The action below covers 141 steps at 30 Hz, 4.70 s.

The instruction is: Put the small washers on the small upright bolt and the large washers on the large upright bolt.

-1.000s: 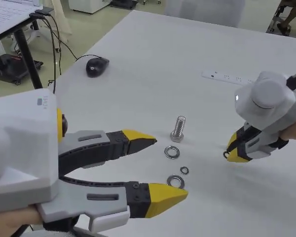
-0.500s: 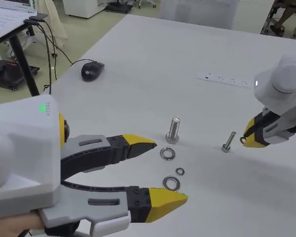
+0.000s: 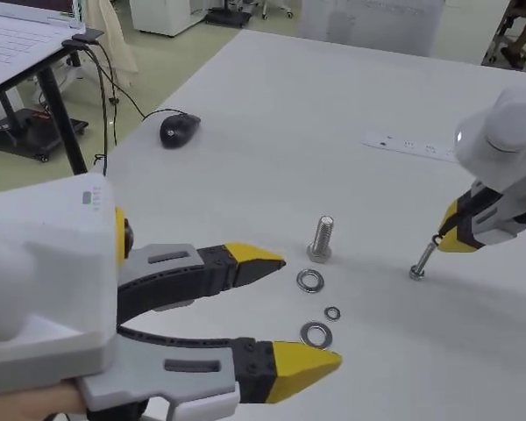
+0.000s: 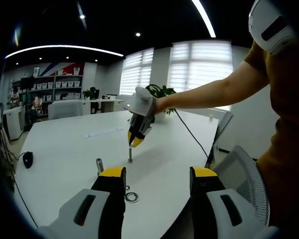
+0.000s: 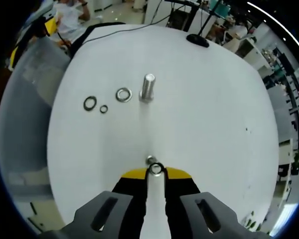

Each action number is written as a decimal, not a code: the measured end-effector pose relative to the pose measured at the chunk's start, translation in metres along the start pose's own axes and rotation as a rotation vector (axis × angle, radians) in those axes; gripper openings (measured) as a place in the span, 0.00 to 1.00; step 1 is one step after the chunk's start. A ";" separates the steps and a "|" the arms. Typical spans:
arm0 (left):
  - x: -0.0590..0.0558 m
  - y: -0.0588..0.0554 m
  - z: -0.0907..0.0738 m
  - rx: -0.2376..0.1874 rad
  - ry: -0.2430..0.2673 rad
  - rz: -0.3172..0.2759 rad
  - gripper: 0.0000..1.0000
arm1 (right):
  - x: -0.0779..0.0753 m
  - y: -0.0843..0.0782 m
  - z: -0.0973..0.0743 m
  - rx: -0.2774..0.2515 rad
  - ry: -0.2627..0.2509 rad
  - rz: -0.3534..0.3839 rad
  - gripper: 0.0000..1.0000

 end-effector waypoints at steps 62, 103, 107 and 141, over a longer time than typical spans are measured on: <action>0.004 0.005 -0.004 -0.016 0.038 -0.021 0.50 | 0.012 -0.023 0.030 0.009 0.031 -0.011 0.16; -0.005 0.021 -0.019 -0.033 0.113 0.035 0.50 | 0.108 0.053 0.056 -0.022 0.212 -0.316 0.16; -0.003 0.017 -0.019 -0.018 0.119 0.033 0.50 | 0.113 0.059 0.065 -0.017 0.238 -0.346 0.16; 0.001 0.010 -0.021 -0.012 0.149 0.012 0.50 | 0.118 0.060 0.079 0.014 0.282 -0.449 0.13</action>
Point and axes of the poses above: the centre of the closed fingertips' face, and the gripper's own axes: z roughly forward along the fingers, x roughly to its left, y roughly out of its top, the point moved 1 cm from there along -z, roughly backward along the fingers, and after that the axes turned 11 degrees about z, right-handed, at the moved point
